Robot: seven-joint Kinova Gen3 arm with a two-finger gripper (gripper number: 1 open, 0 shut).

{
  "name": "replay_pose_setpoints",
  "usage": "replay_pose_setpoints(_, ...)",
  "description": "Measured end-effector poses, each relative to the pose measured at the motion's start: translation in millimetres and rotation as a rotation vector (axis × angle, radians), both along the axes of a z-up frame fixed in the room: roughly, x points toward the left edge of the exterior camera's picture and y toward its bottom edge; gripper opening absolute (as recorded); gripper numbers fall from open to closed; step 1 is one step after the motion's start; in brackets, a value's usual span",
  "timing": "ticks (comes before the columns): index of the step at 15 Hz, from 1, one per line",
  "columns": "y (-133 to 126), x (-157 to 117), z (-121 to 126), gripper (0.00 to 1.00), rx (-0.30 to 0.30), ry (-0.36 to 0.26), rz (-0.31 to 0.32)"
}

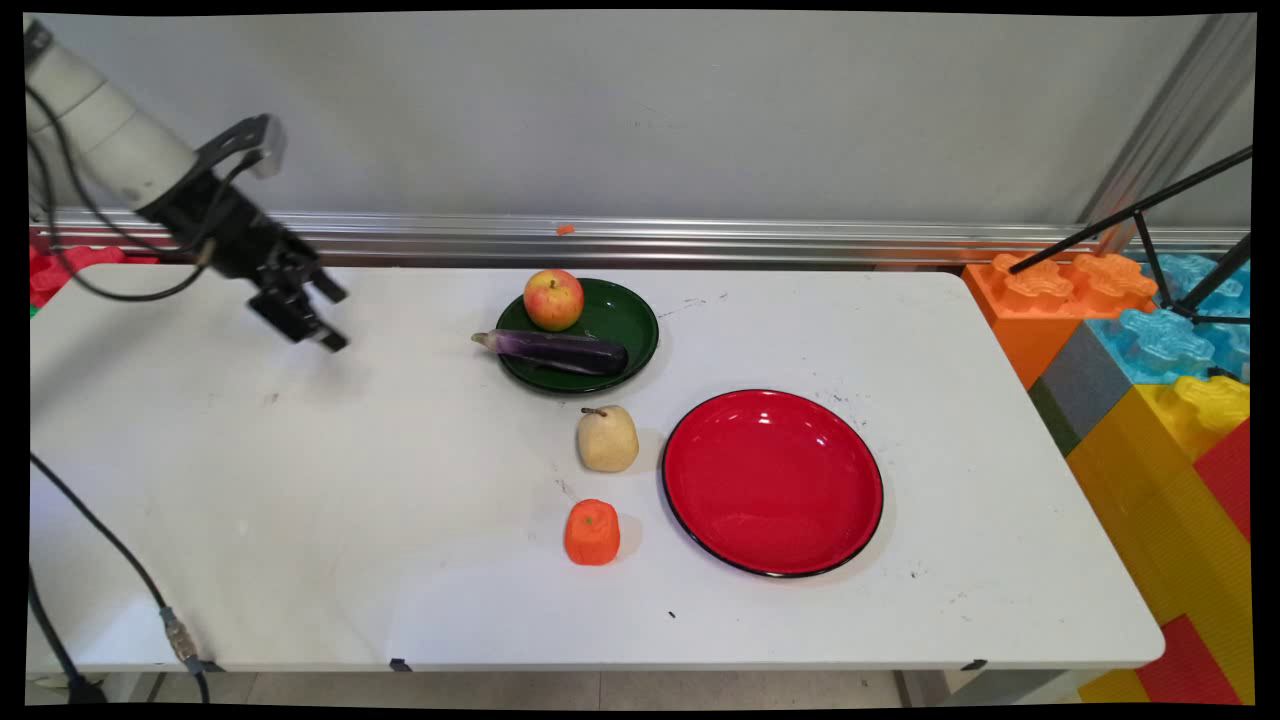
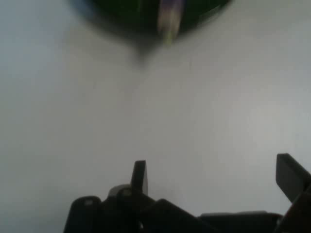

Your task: Pick up the eggplant from the green plate

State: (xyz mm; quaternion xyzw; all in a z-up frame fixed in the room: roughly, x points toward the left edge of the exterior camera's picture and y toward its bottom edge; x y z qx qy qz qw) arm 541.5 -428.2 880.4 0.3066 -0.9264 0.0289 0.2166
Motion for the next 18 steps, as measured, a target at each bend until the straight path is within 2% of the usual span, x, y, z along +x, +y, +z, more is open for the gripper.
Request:
replay_pose_setpoints(3,-22,-25,-3,1.0,-0.036,0.074,-0.022)
replay_pose_setpoints(5,-35,-37,-11,1.0,-0.046,0.1,-0.027)
replay_pose_setpoints(18,-100,-87,-87,1.0,-0.015,0.13,-0.077)
